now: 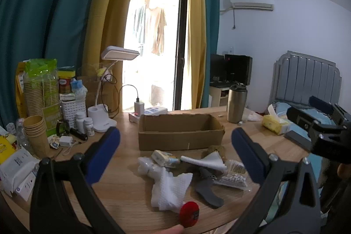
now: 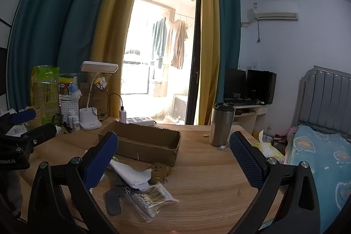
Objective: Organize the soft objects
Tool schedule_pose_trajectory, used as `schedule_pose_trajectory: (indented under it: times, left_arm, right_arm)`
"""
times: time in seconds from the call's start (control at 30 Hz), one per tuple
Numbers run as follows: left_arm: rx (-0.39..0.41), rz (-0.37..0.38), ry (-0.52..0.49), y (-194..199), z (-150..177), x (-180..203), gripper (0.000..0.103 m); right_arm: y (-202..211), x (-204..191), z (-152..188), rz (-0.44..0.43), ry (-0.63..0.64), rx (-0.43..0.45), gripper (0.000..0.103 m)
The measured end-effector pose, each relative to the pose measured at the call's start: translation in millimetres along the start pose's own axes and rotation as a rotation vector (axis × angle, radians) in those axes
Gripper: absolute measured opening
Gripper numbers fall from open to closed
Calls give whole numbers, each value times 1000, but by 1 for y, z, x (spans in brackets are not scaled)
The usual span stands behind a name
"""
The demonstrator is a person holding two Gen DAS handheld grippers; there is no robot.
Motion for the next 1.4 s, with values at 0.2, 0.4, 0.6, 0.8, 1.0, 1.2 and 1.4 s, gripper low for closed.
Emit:
schedule_pose_trajectory:
  times: [0.2, 0.4, 0.6, 0.8, 1.0, 1.2, 1.4]
  left_arm:
    - [-14, 18, 6, -1, 2, 2, 102]
    - [-6, 6, 11, 0, 1, 0, 102]
    - [-6, 13, 14, -1, 1, 2, 102]
    - [-10, 27, 16, 0, 2, 3, 102]
    - [-12, 28, 19, 0, 2, 3, 102]
    - [-13, 34, 22, 0, 2, 3, 102]
    - [-12, 37, 33, 0, 2, 2, 102]
  right_arm:
    - [1, 1, -2, 2, -9, -1, 103]
    - [1, 2, -1, 1, -14, 0, 103]
    - [1, 2, -1, -3, -17, -3, 103]
    - [1, 2, -1, -2, -19, -3, 103]
    - [1, 2, 0, -5, -19, -3, 103]
    - [1, 2, 0, -6, -19, -6, 103]
    - [1, 1, 0, -6, -19, -7, 103]
Point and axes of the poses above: each gripper's, at about its wrist camera, not at the fingertips, and y roughly against the way its jaws point, x to its right, z to its underside, the point moved 3 cm from there along -y, roughly the way its jaws point, and after that the axes turned 4 degrees about x, right-handed, at the moved point
